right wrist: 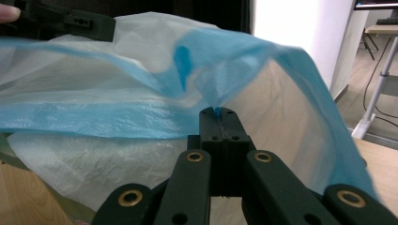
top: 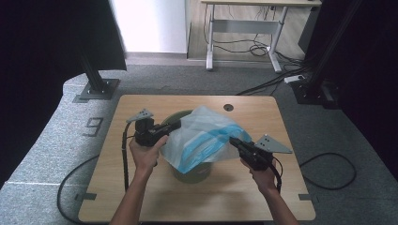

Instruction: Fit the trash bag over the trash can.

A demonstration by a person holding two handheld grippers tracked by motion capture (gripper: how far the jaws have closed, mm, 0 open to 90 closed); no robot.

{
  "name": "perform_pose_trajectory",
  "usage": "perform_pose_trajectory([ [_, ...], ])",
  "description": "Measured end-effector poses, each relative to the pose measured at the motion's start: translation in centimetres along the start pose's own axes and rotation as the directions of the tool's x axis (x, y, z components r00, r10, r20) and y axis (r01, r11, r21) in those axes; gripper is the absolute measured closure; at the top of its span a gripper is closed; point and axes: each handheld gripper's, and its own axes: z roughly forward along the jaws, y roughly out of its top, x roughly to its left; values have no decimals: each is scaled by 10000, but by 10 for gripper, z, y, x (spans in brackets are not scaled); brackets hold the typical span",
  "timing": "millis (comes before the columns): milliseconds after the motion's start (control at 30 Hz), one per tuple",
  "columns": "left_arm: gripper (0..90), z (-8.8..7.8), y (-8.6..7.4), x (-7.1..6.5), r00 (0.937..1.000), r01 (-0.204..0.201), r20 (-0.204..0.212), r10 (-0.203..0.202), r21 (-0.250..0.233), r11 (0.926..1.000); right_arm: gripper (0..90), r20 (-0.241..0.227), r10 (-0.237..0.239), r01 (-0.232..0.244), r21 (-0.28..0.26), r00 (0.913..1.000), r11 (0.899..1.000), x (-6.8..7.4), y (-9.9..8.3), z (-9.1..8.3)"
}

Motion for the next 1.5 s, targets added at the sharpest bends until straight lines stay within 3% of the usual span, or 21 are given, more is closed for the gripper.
perform_pose_trajectory([
  [167,900,-14,-2,14,9996,222,-178,-227,-314,9993,889,508,-43,30,271,9987,9996,-9,5,-5],
  [300,900,-22,-6,18,9993,319,-200,-327,-376,9988,889,638,-21,5,262,9980,9997,-14,6,-8],
  [633,900,-42,-10,19,9993,-77,-372,73,-106,9999,889,650,-34,9,374,9979,9993,-16,3,-20],
  [733,900,-52,-14,14,9966,-551,-607,556,93,9984,889,420,-71,52,446,9991,9990,-13,1,-29],
  [833,900,-58,-16,15,9959,-621,-657,627,106,9980,889,266,-106,93,491,9996,9988,-10,-1,-33],
  [1100,900,-74,-31,25,9974,-413,-585,416,53,9991,889,-350,67,-43,676,9994,9977,0,-15,-41],
  [1200,900,-80,-36,27,9983,-332,-471,332,5,9994,889,-750,389,-340,648,9964,9973,2,-20,-47],
  [1367,900,-89,-44,28,9988,-333,-363,333,-9,9994,889,-933,560,-492,738,9941,9961,6,-26,-54],
  [1500,900,-89,-51,31,9988,-266,-395,274,210,9994,889,-950,389,-273,1204,9947,9924,10,-39,-57],
])
